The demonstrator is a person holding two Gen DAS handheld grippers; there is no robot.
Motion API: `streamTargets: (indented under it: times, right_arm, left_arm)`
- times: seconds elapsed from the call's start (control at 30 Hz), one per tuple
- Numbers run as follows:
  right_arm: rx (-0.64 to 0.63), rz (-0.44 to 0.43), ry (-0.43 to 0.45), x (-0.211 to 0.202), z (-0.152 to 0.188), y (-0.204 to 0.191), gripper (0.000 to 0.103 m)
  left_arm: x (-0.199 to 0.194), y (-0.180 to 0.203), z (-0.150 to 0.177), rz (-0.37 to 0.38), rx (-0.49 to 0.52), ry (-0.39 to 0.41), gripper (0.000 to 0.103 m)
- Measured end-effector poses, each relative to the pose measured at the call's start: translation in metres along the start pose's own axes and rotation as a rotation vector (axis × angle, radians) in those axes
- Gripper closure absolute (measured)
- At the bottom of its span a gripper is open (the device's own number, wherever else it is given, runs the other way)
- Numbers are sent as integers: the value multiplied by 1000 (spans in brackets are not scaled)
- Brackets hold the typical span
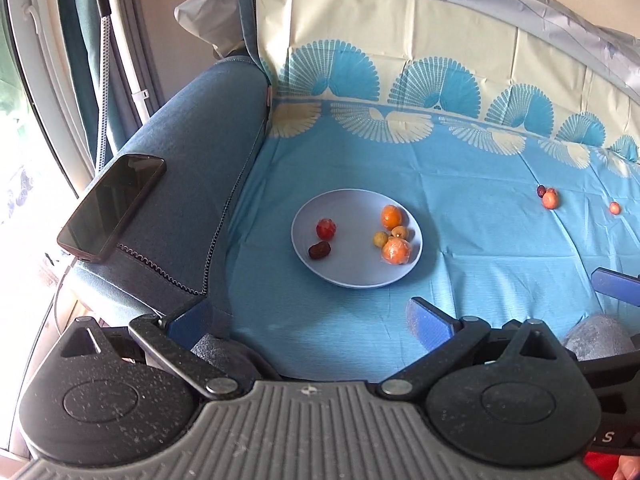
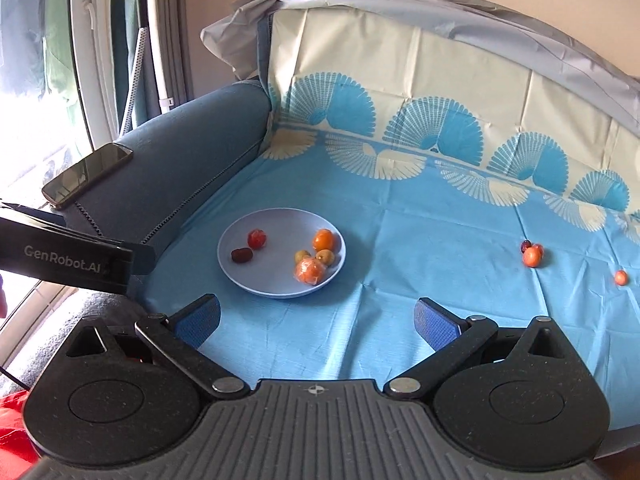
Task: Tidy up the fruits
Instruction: 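Lift both tools back from the plate toward the fruit cluster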
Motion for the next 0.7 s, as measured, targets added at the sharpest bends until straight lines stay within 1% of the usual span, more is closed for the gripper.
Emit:
streamTargets:
  times: [0.2, 0.7]
  right_arm:
    - [-2, -3, 5, -1, 0, -1, 1]
    - [68, 13, 2, 5, 5, 14, 1]
  left_arm:
    - [1, 1, -2, 4, 4, 4, 0]
    - [13, 6, -1, -9, 19, -28, 0]
Point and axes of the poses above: each gripper's, at about its wrist camera, not at the fingertips, and x roughly the way its jaws point, y to its right, z to its underside, the point moved 10 cm from there along x, roughly the way its jaws point, and after that the axes turned 14 degrees about -z, right-handed, at the moved point
